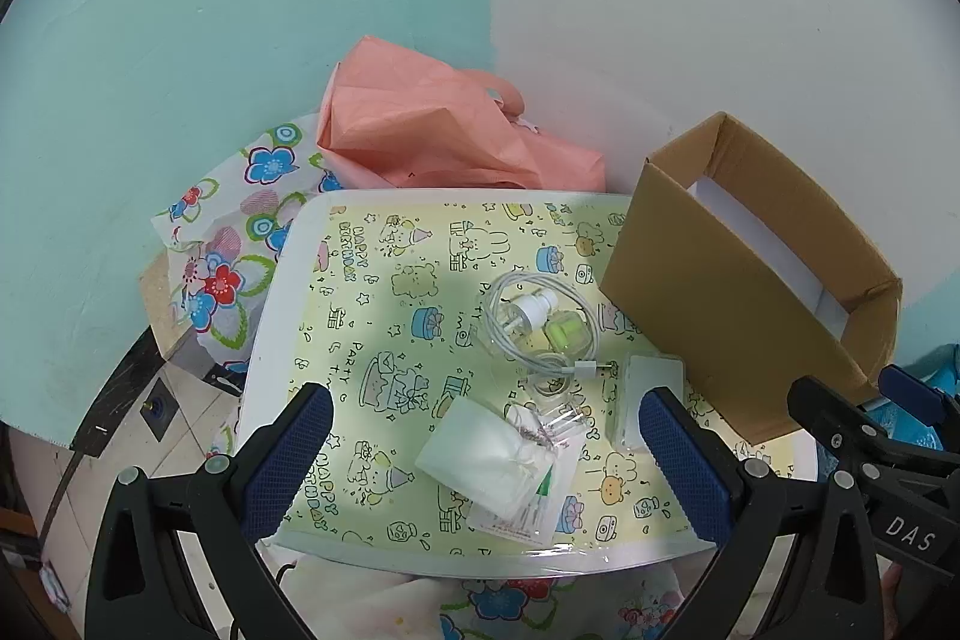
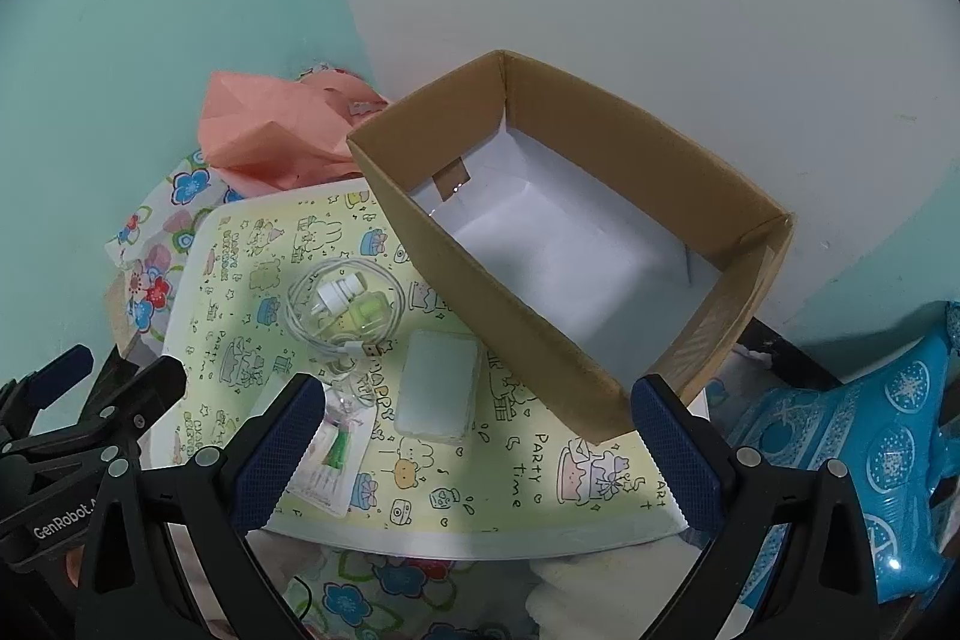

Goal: Organize objects

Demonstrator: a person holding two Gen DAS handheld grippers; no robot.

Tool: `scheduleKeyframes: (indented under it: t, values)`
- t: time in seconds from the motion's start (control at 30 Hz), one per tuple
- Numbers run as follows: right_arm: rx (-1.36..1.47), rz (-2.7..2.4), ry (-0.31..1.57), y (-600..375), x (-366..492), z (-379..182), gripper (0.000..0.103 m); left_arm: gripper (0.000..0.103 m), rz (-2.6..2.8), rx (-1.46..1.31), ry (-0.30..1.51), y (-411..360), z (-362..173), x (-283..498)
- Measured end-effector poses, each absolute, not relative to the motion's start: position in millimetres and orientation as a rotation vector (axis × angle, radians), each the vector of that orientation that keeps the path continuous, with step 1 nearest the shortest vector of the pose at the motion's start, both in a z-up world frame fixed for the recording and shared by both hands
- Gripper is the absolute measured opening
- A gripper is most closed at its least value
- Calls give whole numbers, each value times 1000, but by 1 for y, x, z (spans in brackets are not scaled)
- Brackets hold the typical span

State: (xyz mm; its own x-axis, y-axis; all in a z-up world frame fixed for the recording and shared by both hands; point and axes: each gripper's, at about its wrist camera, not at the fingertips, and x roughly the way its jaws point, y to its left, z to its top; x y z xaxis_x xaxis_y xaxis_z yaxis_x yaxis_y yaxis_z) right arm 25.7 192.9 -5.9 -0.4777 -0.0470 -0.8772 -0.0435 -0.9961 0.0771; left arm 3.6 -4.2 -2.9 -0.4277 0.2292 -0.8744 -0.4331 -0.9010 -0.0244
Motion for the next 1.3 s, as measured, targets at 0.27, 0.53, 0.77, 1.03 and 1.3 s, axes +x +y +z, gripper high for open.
scheduleKeyframes:
  t: [0.27,0.53,0.77,1.03,1.3]
  values:
    - [1616,-2695,-103,190,25,-6,103,103,2324,-1383,302,-4,-3,3]
    - [1623,-2691,-103,192,24,-7,103,103,2262,-1352,321,-3,-2,4]
    - [1615,-2698,-128,198,24,-6,103,103,2242,-1340,334,-1,-2,5]
    - [1621,-2689,-176,203,24,-6,103,103,2148,-1304,366,0,-3,3]
    - [1642,-2680,-220,208,23,-8,103,103,2046,-1281,438,-1,-7,0]
